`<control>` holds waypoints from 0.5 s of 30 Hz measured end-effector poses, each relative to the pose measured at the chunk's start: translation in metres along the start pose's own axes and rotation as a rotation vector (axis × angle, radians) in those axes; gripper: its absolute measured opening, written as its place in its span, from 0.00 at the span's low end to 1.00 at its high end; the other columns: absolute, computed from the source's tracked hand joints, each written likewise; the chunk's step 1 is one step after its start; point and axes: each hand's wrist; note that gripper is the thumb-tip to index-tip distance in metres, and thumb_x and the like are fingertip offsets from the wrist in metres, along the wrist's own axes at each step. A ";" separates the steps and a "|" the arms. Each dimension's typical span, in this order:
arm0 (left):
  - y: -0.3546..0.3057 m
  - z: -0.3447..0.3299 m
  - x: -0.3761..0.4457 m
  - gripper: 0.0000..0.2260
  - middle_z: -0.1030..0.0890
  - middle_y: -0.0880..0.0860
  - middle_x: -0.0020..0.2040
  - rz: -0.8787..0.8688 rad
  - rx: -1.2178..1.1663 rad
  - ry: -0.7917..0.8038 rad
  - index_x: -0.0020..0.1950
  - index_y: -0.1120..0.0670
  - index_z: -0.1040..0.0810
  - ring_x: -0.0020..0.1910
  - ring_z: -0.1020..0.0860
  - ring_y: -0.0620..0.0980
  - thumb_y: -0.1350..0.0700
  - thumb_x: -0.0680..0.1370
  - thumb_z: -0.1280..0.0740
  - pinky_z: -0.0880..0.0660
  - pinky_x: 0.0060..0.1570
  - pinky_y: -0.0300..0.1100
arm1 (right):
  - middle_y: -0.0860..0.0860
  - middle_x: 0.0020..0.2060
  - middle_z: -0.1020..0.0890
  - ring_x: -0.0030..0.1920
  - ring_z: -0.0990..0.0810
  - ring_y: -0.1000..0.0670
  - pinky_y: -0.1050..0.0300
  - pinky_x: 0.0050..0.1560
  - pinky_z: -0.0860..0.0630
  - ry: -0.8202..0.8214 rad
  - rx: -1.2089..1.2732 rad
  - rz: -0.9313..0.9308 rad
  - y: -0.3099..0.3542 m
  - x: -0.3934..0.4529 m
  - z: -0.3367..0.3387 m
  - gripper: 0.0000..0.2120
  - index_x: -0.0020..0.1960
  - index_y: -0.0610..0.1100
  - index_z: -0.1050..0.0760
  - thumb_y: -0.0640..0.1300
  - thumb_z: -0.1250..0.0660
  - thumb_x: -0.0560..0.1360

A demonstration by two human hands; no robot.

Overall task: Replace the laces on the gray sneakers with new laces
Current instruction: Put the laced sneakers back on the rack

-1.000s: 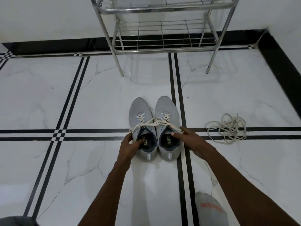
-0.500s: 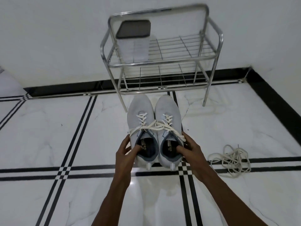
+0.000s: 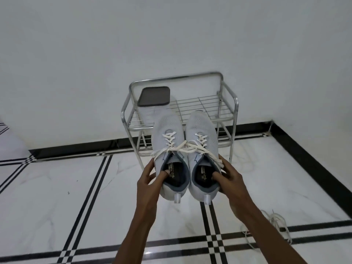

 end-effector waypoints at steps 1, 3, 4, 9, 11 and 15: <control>-0.006 -0.009 0.006 0.24 0.16 0.47 0.60 0.000 -0.007 0.011 0.69 0.39 0.22 0.61 0.18 0.50 0.56 0.75 0.26 0.20 0.57 0.50 | 0.55 0.57 0.16 0.60 0.18 0.48 0.43 0.59 0.20 -0.021 -0.009 0.006 0.009 0.006 0.005 0.25 0.66 0.63 0.24 0.37 0.33 0.77; -0.018 -0.028 0.017 0.21 0.14 0.45 0.56 0.017 -0.026 0.032 0.68 0.41 0.22 0.56 0.16 0.46 0.57 0.77 0.27 0.21 0.55 0.48 | 0.55 0.53 0.15 0.56 0.17 0.49 0.49 0.54 0.19 -0.075 -0.015 0.002 0.026 0.019 0.013 0.21 0.62 0.62 0.22 0.39 0.32 0.77; -0.024 -0.038 0.025 0.20 0.14 0.44 0.54 0.025 -0.030 0.038 0.68 0.43 0.21 0.55 0.16 0.45 0.56 0.77 0.27 0.21 0.56 0.48 | 0.54 0.52 0.15 0.55 0.17 0.50 0.51 0.52 0.19 -0.104 -0.021 -0.004 0.034 0.026 0.017 0.19 0.61 0.62 0.22 0.41 0.32 0.77; -0.045 -0.078 0.066 0.13 0.15 0.45 0.54 0.070 0.001 0.049 0.59 0.47 0.17 0.55 0.19 0.47 0.49 0.75 0.27 0.24 0.54 0.47 | 0.53 0.53 0.17 0.51 0.19 0.54 0.53 0.45 0.22 -0.186 -0.058 -0.066 0.071 0.069 0.034 0.16 0.62 0.54 0.24 0.48 0.30 0.75; -0.049 -0.090 0.084 0.06 0.14 0.45 0.47 0.075 -0.017 0.053 0.54 0.49 0.16 0.51 0.20 0.47 0.51 0.78 0.30 0.26 0.50 0.45 | 0.53 0.51 0.18 0.51 0.21 0.52 0.51 0.45 0.24 -0.194 -0.074 -0.081 0.087 0.089 0.038 0.13 0.59 0.53 0.23 0.50 0.30 0.75; -0.059 -0.113 0.118 0.08 0.13 0.47 0.47 0.111 0.001 0.006 0.49 0.47 0.15 0.52 0.18 0.50 0.45 0.78 0.30 0.23 0.54 0.50 | 0.52 0.51 0.20 0.49 0.24 0.52 0.51 0.45 0.24 -0.183 -0.115 -0.146 0.111 0.131 0.042 0.14 0.58 0.52 0.23 0.54 0.31 0.75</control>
Point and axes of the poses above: each hand's wrist, its own x-axis towards the middle knuckle, its own z-axis out of the back of the hand, y = z × x
